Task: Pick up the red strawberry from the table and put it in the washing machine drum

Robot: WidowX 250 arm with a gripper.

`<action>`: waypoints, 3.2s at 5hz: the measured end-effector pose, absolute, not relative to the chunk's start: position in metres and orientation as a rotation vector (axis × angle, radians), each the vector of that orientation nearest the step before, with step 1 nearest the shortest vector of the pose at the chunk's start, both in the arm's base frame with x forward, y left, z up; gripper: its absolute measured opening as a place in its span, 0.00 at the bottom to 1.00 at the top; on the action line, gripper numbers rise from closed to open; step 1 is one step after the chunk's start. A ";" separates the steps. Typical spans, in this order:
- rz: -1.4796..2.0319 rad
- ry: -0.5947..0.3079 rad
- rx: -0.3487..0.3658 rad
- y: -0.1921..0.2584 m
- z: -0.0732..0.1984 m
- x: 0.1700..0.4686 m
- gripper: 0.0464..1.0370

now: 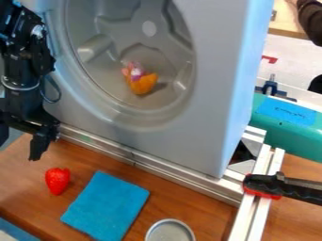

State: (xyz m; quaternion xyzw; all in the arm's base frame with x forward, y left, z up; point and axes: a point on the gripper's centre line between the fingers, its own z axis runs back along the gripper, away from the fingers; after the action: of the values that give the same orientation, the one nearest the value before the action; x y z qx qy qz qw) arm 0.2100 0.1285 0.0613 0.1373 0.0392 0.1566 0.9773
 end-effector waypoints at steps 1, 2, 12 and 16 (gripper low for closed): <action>0.307 0.097 0.267 0.127 0.055 0.209 0.97; 0.296 0.045 0.212 0.131 0.038 0.220 0.97; 0.326 0.219 0.093 0.156 -0.072 0.254 0.78; 0.161 -0.034 0.252 0.109 0.034 0.274 0.78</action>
State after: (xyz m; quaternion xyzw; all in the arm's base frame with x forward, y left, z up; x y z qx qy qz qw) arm 0.2744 0.1094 0.0344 0.1257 -0.0170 0.0802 0.9887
